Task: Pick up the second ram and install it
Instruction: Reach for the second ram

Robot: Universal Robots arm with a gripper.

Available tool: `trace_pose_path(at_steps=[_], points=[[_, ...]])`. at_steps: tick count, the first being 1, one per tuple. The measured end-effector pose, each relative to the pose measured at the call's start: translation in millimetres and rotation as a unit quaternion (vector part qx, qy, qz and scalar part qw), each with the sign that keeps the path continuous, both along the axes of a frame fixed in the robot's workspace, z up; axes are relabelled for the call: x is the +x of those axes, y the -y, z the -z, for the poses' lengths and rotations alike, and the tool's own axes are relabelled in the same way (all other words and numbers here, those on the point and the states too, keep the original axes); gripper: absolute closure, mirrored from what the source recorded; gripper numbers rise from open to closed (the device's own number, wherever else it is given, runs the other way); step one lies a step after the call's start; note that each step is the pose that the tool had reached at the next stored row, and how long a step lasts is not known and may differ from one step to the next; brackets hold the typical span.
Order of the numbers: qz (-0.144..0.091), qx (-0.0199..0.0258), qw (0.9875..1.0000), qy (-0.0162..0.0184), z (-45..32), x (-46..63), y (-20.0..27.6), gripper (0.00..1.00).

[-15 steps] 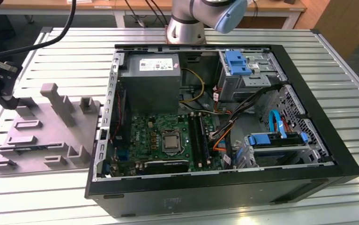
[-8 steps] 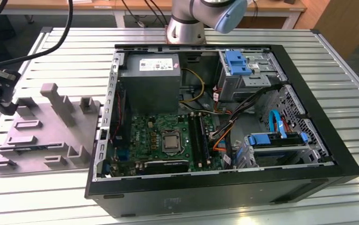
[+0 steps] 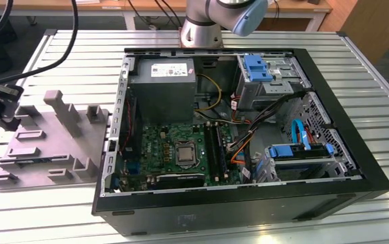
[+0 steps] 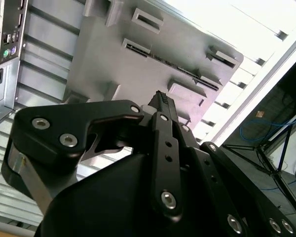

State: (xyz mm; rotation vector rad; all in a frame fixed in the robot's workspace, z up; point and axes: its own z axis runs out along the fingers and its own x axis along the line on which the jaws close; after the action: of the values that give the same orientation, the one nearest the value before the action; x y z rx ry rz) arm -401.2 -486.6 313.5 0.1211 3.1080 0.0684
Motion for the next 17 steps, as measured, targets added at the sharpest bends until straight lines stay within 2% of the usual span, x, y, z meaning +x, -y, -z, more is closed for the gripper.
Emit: trace_pose_path(at_steps=[17], points=[[0.0, 0.0, 1.0, 0.0, 23.6, -10.3, 4.0, 0.89]])
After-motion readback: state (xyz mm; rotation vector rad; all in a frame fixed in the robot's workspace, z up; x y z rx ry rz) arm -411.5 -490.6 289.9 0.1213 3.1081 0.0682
